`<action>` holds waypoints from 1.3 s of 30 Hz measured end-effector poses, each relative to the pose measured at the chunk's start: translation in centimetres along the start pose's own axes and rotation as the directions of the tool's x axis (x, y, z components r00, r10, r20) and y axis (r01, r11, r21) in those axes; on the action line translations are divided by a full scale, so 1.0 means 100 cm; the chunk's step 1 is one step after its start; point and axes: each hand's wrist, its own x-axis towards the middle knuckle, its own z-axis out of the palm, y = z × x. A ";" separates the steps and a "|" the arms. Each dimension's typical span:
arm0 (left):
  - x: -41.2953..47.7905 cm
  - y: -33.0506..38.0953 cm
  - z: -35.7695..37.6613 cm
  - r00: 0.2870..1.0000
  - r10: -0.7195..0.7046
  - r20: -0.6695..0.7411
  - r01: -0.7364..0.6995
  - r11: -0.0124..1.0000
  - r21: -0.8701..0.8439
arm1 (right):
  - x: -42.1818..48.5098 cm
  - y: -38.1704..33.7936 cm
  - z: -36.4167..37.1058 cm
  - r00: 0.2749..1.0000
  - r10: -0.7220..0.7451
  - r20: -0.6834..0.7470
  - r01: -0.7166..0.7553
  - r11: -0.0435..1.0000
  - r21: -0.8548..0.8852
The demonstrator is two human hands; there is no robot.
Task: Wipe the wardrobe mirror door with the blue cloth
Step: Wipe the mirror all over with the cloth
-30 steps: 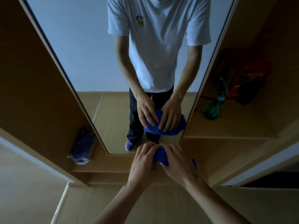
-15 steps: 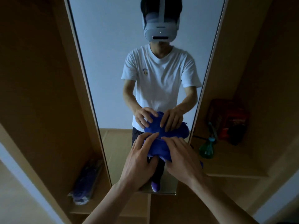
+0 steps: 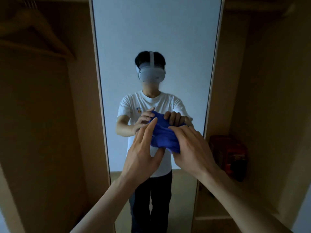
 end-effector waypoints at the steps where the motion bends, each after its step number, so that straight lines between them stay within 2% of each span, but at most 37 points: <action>1: 0.010 0.000 -0.007 1.000 0.026 -0.006 -0.026 1.000 0.004 | 0.008 -0.002 -0.006 1.000 -0.004 -0.019 0.004 1.000 -0.013; 7: 0.075 0.004 -0.043 0.982 0.169 -0.081 -0.159 0.980 0.116 | 0.064 -0.014 -0.043 0.988 -0.015 -0.151 0.006 0.998 -0.058; 15: 0.169 0.019 -0.083 0.958 0.265 -0.107 -0.243 0.953 0.181 | 0.141 -0.015 -0.094 0.942 -0.092 -0.322 0.058 0.992 -0.113; 20: 0.232 0.032 -0.103 0.958 0.279 -0.063 -0.265 0.948 0.179 | 0.189 -0.008 -0.125 0.913 -0.104 -0.395 0.042 0.986 -0.163; 24: 0.271 0.038 -0.111 0.951 0.301 -0.065 -0.270 0.915 0.299 | 0.217 0.001 -0.143 0.904 -0.113 -0.412 0.030 0.979 -0.203; 28: 0.298 0.046 -0.114 0.917 0.381 -0.116 -0.281 0.824 0.492 | 0.234 0.007 -0.162 0.874 -0.142 -0.465 0.028 0.970 -0.242; 30: 0.307 0.052 -0.114 0.898 0.415 -0.147 -0.290 0.809 0.511 | 0.241 0.009 -0.171 0.865 -0.149 -0.478 0.021 0.965 -0.261; 33: 0.319 0.058 -0.114 0.903 0.397 -0.163 -0.260 0.809 0.527 | 0.250 0.013 -0.185 0.859 -0.138 -0.493 0.001 0.963 -0.269; 36: 0.327 0.058 -0.115 0.938 0.320 -0.133 -0.186 0.788 0.586 | 0.256 0.020 -0.198 0.850 -0.116 -0.514 -0.024 0.966 -0.258; 39: 0.329 0.059 -0.116 0.955 0.284 -0.090 -0.169 0.766 0.620 | 0.259 0.029 -0.209 0.847 -0.074 -0.526 -0.074 0.964 -0.255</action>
